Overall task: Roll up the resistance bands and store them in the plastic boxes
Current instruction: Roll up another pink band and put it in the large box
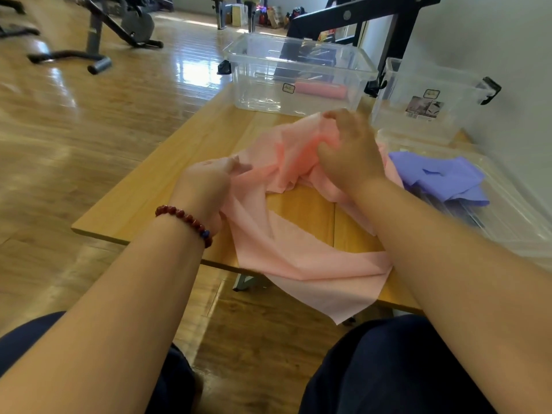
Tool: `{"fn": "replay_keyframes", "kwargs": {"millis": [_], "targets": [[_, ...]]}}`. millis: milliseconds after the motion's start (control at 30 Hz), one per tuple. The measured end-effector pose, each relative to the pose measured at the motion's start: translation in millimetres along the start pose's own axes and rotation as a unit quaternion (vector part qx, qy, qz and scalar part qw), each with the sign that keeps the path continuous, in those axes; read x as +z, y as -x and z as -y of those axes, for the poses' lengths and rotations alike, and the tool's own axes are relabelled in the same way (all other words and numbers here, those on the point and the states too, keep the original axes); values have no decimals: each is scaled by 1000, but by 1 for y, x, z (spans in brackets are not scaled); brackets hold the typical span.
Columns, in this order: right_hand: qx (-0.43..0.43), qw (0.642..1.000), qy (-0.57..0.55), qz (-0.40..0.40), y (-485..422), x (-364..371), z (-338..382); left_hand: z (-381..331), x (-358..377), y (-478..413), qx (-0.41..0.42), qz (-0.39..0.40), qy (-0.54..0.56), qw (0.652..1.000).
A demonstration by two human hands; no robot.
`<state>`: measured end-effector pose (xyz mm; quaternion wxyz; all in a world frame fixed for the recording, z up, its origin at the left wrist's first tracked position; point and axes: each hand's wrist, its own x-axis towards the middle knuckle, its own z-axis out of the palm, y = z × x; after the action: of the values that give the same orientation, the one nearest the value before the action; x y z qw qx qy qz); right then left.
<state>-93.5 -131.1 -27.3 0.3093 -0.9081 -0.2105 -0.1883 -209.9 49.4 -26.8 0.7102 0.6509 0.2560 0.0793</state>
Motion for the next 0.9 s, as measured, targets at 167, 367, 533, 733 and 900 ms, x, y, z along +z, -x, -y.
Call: {"fn": "replay_keyframes", "kwargs": {"millis": [167,367,533,733,900], "targets": [[-41,978,70,194,0,12,-3,1,6,15,55,-21,14,998],[36,983,96,154,8,8,-23,-4,-5,-1,98,-84,-17,992],[66,988,-33,139,6,-1,-6,0,-2,-3,101,-59,-47,992],[-17,922,239,305,13,19,1,5,4,7,96,-40,-40,994],[23,922,261,286,11,9,-19,2,-4,-4,119,-109,-60,985]]}}
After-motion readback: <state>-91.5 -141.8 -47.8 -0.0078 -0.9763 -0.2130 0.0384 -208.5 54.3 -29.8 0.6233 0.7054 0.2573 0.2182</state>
